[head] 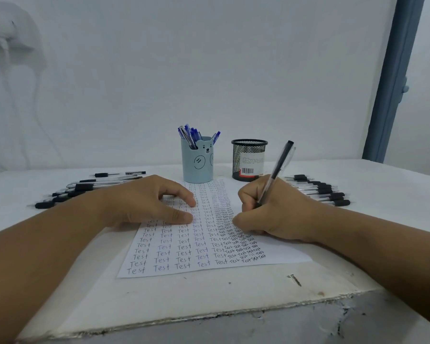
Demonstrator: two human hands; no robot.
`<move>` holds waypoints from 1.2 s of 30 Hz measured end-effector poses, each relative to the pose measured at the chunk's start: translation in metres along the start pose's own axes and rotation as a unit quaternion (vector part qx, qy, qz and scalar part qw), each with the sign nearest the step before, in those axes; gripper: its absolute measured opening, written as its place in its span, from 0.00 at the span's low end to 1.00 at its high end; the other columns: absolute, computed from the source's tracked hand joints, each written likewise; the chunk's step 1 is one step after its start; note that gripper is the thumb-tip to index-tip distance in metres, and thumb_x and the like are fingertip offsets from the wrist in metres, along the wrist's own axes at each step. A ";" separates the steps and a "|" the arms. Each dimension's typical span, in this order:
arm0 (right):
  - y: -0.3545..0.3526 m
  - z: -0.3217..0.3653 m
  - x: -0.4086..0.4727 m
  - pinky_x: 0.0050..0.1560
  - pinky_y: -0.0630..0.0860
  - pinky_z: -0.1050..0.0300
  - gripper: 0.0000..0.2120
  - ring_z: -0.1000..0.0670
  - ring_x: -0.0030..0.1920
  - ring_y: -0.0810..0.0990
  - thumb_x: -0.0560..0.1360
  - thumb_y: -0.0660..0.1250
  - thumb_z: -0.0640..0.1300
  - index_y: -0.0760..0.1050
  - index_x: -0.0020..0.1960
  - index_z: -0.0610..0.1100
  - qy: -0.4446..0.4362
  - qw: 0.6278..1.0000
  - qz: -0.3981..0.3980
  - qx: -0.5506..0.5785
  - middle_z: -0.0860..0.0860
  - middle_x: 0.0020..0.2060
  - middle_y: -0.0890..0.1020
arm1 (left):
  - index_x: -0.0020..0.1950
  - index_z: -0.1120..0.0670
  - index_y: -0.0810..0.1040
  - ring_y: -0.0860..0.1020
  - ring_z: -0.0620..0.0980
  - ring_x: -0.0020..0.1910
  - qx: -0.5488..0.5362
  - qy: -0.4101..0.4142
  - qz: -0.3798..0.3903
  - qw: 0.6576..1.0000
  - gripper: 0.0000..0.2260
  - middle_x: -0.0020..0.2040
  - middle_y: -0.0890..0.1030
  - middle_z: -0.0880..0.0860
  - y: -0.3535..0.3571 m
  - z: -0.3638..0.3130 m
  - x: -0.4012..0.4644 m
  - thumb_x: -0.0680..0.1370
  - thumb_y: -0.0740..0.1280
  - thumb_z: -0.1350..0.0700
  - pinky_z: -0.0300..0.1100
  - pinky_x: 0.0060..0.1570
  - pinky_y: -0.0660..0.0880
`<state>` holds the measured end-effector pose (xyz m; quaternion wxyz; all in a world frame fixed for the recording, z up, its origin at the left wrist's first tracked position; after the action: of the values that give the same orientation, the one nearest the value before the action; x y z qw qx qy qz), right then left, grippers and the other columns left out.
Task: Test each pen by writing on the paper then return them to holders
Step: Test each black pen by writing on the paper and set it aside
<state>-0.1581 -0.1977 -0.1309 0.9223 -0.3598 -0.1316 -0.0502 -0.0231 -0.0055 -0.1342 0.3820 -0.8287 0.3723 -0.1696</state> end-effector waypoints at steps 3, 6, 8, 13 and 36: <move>0.000 -0.001 0.001 0.31 0.66 0.61 0.17 0.51 0.27 0.70 0.69 0.72 0.34 0.69 0.27 0.44 0.001 1.000 -0.009 0.009 0.46 0.25 0.76 | 0.53 0.38 0.84 0.71 0.36 0.68 -0.001 -0.004 0.002 1.000 0.22 0.62 0.78 0.32 0.000 -0.001 0.000 0.59 0.79 0.39 0.44 0.74 0.63; -0.002 -0.003 0.002 0.32 0.67 0.59 0.17 0.52 0.27 0.70 0.70 0.73 0.35 0.69 0.27 0.44 -0.003 1.000 -0.024 0.017 0.47 0.25 0.76 | 0.53 0.38 0.84 0.71 0.36 0.68 0.004 -0.003 0.000 1.000 0.23 0.62 0.78 0.32 0.000 0.000 0.000 0.59 0.79 0.38 0.46 0.75 0.62; -0.001 -0.003 0.002 0.32 0.67 0.60 0.18 0.52 0.27 0.71 0.70 0.73 0.35 0.70 0.27 0.44 -0.004 1.000 -0.017 0.015 0.48 0.24 0.77 | 0.53 0.37 0.84 0.71 0.36 0.67 0.005 -0.005 0.000 1.000 0.23 0.62 0.78 0.31 0.000 0.000 0.000 0.59 0.79 0.38 0.46 0.75 0.62; 0.000 -0.003 0.002 0.30 0.67 0.62 0.16 0.52 0.27 0.70 0.69 0.73 0.36 0.70 0.27 0.44 -0.006 1.000 -0.011 -0.005 0.48 0.25 0.76 | 0.52 0.37 0.84 0.71 0.35 0.67 0.003 -0.006 0.000 1.000 0.22 0.62 0.78 0.31 0.000 -0.001 0.000 0.59 0.78 0.39 0.42 0.72 0.63; -0.001 -0.007 0.004 0.32 0.65 0.60 0.18 0.50 0.29 0.68 0.69 0.72 0.36 0.66 0.27 0.44 -0.025 1.000 -0.002 -0.011 0.45 0.26 0.74 | 0.52 0.37 0.84 0.71 0.34 0.66 -0.001 -0.004 0.002 1.000 0.21 0.62 0.78 0.31 0.001 -0.003 -0.001 0.59 0.78 0.40 0.40 0.71 0.64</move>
<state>-0.1528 -0.2032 -0.1336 0.9146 -0.3711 -0.1543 -0.0446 -0.0260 -0.0062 -0.1333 0.3832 -0.8291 0.3721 -0.1653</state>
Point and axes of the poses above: each hand's wrist, its own x-axis towards the middle knuckle, its own y-axis out of the palm, z = x × y, the point moved 4 cm from there along x, towards the middle knuckle
